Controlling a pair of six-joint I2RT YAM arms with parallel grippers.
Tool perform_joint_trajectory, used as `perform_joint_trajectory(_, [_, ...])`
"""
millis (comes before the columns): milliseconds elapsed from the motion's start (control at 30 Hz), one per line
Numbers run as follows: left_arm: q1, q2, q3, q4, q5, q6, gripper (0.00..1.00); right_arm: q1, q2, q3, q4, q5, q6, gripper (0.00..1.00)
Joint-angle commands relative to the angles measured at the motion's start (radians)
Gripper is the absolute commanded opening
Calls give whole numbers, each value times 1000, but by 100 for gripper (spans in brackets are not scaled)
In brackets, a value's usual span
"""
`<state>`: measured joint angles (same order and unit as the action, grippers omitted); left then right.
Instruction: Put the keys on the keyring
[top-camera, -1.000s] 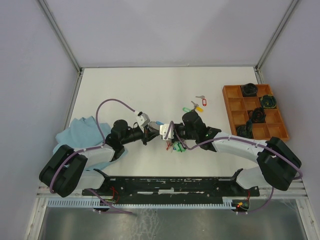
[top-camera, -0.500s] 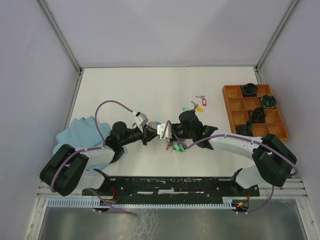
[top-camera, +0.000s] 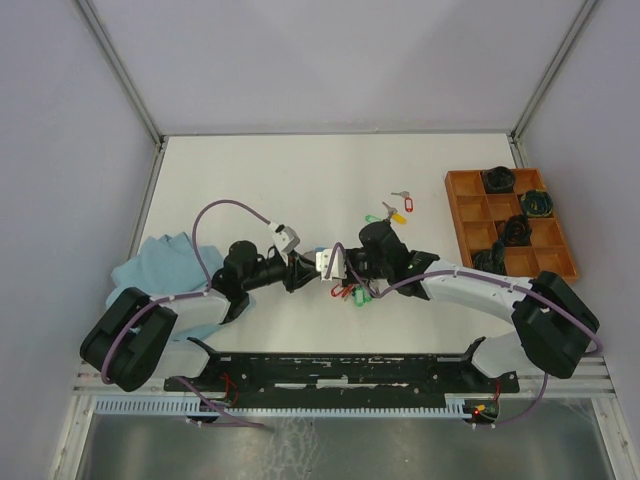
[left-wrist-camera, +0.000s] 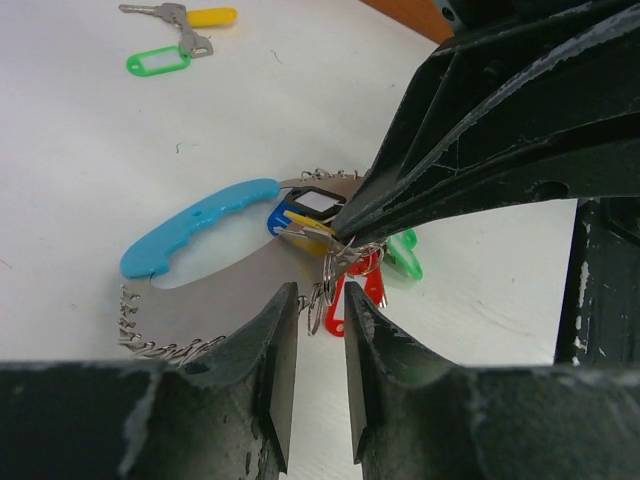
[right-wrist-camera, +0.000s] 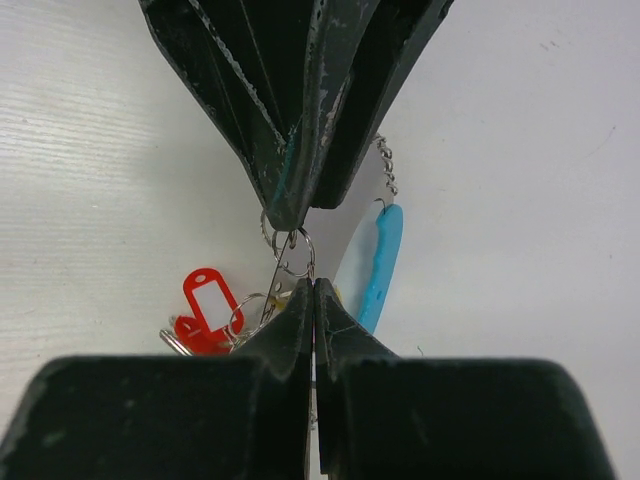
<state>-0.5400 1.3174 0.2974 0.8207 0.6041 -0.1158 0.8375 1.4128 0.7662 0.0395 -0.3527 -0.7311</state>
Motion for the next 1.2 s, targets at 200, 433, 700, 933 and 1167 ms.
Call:
perform_joint_trajectory(200, [1, -22, 81, -98, 51, 103, 37, 3, -28, 78, -25, -30, -24, 1])
perform_joint_trajectory(433, [0, 55, 141, -129, 135, 92, 38, 3, -25, 82, -26, -42, -24, 1])
perform_joint_trajectory(700, [1, 97, 183, -194, 150, 103, 34, 3, -30, 82, -27, -55, -24, 1])
perform_joint_trajectory(933, [0, 111, 206, -260, 164, 135, 3, 3, -40, 68, -24, -38, -24, 1])
perform_joint_trajectory(1167, [-1, 58, 185, -249, 137, 138, 3, 0, -28, 48, -54, 40, -24, 1])
